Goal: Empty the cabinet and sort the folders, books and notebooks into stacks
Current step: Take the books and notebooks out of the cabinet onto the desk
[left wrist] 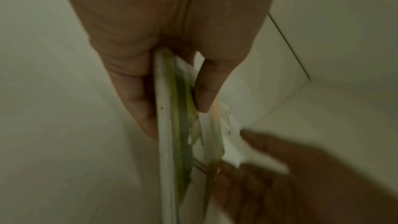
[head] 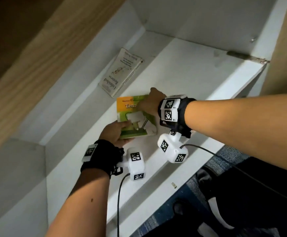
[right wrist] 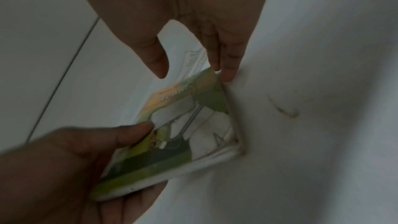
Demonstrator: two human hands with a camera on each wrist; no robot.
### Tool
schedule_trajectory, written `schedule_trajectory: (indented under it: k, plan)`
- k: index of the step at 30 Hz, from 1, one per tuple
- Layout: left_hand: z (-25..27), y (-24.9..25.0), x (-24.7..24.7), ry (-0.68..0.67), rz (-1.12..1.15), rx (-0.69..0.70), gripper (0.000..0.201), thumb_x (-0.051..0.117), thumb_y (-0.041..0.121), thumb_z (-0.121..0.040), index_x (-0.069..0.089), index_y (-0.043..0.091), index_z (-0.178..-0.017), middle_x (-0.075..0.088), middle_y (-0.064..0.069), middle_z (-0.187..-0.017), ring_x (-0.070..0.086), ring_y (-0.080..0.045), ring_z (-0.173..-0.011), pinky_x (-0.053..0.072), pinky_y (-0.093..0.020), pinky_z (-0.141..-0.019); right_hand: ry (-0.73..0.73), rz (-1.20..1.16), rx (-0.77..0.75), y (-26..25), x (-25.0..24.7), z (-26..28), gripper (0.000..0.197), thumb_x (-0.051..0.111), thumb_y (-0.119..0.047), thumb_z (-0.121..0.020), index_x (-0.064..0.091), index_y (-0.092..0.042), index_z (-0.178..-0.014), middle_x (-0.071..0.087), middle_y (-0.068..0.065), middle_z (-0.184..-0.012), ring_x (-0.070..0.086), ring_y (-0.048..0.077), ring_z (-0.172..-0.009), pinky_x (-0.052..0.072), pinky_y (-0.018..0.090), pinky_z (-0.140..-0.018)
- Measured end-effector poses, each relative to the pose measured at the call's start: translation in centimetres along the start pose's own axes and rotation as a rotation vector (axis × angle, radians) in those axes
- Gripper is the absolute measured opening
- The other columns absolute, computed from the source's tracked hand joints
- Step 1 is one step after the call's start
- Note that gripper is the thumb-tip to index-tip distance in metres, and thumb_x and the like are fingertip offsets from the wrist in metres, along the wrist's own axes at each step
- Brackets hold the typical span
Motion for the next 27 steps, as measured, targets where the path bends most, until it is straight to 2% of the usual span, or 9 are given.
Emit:
schedule_trajectory:
  k: [2,4,6,10,12,13,15,19,27]
  plan:
    - [-0.2,1.7,0.3,-0.092,0.198,0.068,0.012,0.056,0.006,-0.092,0.065,0.013,-0.097,0.073,-0.008,-0.094,0.069,-0.025,-0.087,0.059,-0.039,-0.078,-0.058,-0.221,0.038,0.1,-0.1,-0.6,0.040,0.069,-0.032,-0.084,0.054,-0.004,-0.109,0.061,0.013,-0.116,0.062,0.030,-0.105,0.054,0.037,-0.085]
    - [-0.2,3.4,0.7,-0.147,0.248,0.147,0.018,0.056,0.009,-0.092,0.065,0.014,-0.107,0.073,-0.007,-0.102,0.072,-0.023,-0.088,0.061,-0.037,-0.077,-0.180,-0.387,0.129,1.1,0.5,-1.1,0.046,0.076,-0.035,-0.078,0.061,-0.003,-0.106,0.069,0.014,-0.112,0.068,0.033,-0.100,0.055,0.049,-0.088]
    - [-1.3,4.0,1.1,-0.162,0.155,0.155,0.019,0.055,0.014,-0.095,0.064,0.013,-0.111,0.072,-0.009,-0.104,0.071,-0.023,-0.088,0.060,-0.037,-0.078,-0.227,-0.421,0.150,2.3,0.6,-2.1,0.047,0.074,-0.029,-0.080,0.061,-0.003,-0.117,0.068,0.018,-0.114,0.068,0.035,-0.102,0.055,0.053,-0.088]
    - [-4.4,6.6,0.2,0.022,-0.174,0.196,0.020,0.047,0.020,-0.099,0.058,0.013,-0.114,0.063,-0.006,-0.094,0.062,-0.026,-0.089,0.051,-0.036,-0.081,-0.149,-0.451,0.167,3.8,-1.7,-2.8,0.038,0.060,-0.015,-0.090,0.056,0.001,-0.124,0.064,0.020,-0.120,0.064,0.038,-0.108,0.053,0.052,-0.092]
    - [-6.7,8.7,-0.7,0.137,-0.502,0.306,0.030,0.047,0.018,-0.100,0.054,0.012,-0.128,0.060,-0.007,-0.115,0.057,-0.028,-0.111,0.048,-0.036,-0.093,-0.118,-0.473,0.176,3.9,-3.4,-2.1,0.032,0.055,-0.010,-0.093,0.056,0.002,-0.123,0.062,0.020,-0.122,0.063,0.036,-0.111,0.053,0.048,-0.093]
    - [-7.6,9.5,-0.9,0.193,-0.703,0.353,0.038,0.050,0.020,-0.099,0.050,0.012,-0.136,0.053,-0.010,-0.134,0.050,-0.029,-0.125,0.043,-0.038,-0.104,-0.095,-0.494,0.169,4.0,-4.1,-1.8,0.031,0.053,-0.008,-0.094,0.056,0.002,-0.123,0.062,0.021,-0.122,0.063,0.036,-0.111,0.053,0.048,-0.093]
    - [-9.0,10.7,-0.3,0.248,-0.960,0.411,0.052,0.053,0.024,-0.098,0.038,0.014,-0.147,0.033,-0.011,-0.153,0.035,-0.029,-0.139,0.029,-0.036,-0.115,-0.070,-0.589,0.168,4.8,-4.7,-1.6,0.029,0.047,-0.004,-0.095,0.056,0.003,-0.122,0.063,0.024,-0.121,0.064,0.038,-0.107,0.053,0.051,-0.091]
    - [-12.3,11.9,1.3,0.217,-1.145,0.421,0.065,0.050,0.028,-0.099,0.018,0.014,-0.154,0.007,-0.013,-0.162,0.011,-0.028,-0.148,0.010,-0.036,-0.121,-0.103,-0.682,0.189,5.2,-4.2,-1.7,0.030,0.045,-0.001,-0.095,0.055,0.006,-0.123,0.063,0.027,-0.119,0.064,0.041,-0.105,0.051,0.055,-0.091]
    - [-15.4,11.9,2.9,0.195,-1.167,0.335,0.073,0.041,0.042,-0.101,-0.003,0.017,-0.154,-0.010,-0.013,-0.161,-0.005,-0.032,-0.149,0.002,-0.041,-0.121,-0.115,-0.692,0.182,5.6,-3.6,-3.3,0.030,0.047,-0.004,-0.094,0.058,0.004,-0.121,0.063,0.027,-0.118,0.063,0.045,-0.105,0.052,0.056,-0.088]
Point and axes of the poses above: each hand's wrist, its own z-axis away from the middle knuckle, its own x-axis out of the palm, y = z × x, the point moved 7 cm from there along -z, towards the middle knuckle
